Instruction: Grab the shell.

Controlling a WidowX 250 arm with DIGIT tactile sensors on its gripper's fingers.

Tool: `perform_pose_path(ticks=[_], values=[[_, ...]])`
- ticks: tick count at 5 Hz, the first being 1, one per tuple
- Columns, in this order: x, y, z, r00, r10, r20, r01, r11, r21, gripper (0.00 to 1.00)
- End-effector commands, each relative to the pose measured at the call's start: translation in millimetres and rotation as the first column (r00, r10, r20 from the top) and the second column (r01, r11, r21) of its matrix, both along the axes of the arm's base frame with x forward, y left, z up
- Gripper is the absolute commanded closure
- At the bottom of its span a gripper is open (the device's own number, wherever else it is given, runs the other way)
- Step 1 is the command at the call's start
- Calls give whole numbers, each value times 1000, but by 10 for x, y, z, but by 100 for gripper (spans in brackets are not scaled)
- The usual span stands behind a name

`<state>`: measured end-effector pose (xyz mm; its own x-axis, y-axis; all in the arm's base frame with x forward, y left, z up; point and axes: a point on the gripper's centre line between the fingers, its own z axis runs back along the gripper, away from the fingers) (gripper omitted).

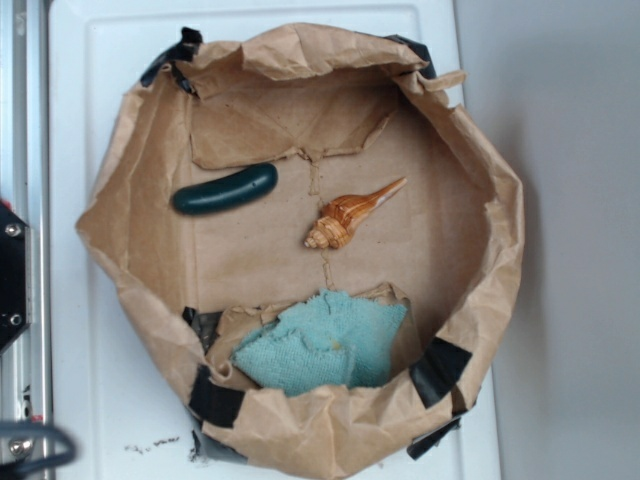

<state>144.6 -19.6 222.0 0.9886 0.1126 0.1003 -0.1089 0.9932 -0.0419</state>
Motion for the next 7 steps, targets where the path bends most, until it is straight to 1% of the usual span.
perform_pose_path(ticks=[1,2,3,5,6,7], values=[[405,8,-196,997,38,69,-39,999,1,0],[548,23,-414,995,40,88,-44,998,44,0],[836,92,-486,992,91,82,-93,996,11,0],[836,92,-486,992,91,82,-93,996,11,0],[1011,173,-799,993,96,62,-95,995,-17,0],[1299,109,-1110,990,129,63,-131,991,24,0]])
